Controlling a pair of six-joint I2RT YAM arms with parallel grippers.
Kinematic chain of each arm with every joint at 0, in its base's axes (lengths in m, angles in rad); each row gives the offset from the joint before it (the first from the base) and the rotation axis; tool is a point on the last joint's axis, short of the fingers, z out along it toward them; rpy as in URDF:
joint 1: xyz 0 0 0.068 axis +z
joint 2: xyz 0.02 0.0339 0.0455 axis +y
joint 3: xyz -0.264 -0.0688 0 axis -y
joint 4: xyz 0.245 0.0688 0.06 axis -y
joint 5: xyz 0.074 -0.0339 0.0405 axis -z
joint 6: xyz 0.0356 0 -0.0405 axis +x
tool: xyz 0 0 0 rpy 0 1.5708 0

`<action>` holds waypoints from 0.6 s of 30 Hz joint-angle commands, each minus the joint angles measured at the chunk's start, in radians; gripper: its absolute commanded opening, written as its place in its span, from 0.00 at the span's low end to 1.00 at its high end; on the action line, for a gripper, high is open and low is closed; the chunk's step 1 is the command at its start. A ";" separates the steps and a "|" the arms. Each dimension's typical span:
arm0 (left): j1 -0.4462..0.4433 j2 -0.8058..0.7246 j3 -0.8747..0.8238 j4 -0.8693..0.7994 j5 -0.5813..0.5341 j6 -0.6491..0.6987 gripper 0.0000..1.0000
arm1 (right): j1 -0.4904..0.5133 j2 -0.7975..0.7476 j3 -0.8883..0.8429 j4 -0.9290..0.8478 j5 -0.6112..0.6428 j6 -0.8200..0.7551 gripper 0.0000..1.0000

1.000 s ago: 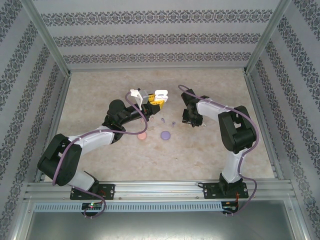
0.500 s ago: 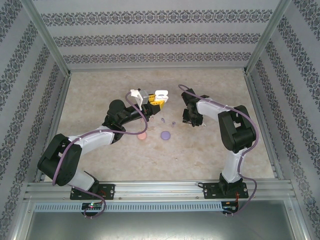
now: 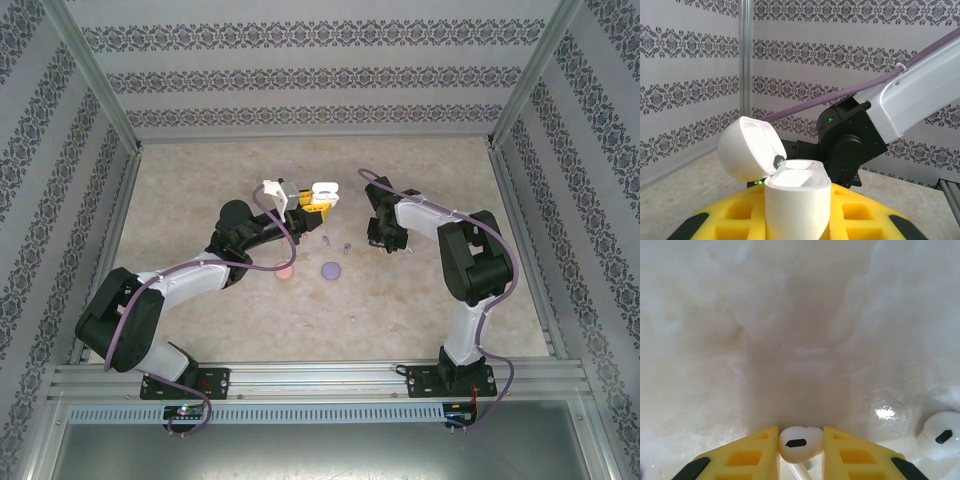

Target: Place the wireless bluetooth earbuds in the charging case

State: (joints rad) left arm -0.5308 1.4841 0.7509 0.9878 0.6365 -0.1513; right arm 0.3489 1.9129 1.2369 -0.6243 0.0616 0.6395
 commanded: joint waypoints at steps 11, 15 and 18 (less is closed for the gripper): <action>-0.023 -0.016 0.038 0.010 0.030 0.026 0.00 | -0.002 -0.324 -0.157 0.254 -0.046 -0.075 0.23; -0.025 -0.029 0.039 0.000 0.015 0.053 0.00 | 0.013 -0.465 -0.176 0.298 -0.051 -0.099 0.23; -0.032 -0.042 0.045 -0.021 0.000 0.088 0.00 | 0.031 -0.578 -0.186 0.332 -0.049 -0.107 0.24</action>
State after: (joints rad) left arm -0.5442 1.4830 0.7593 0.9710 0.6434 -0.1127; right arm 0.3595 1.4200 1.0698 -0.3550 0.0174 0.5644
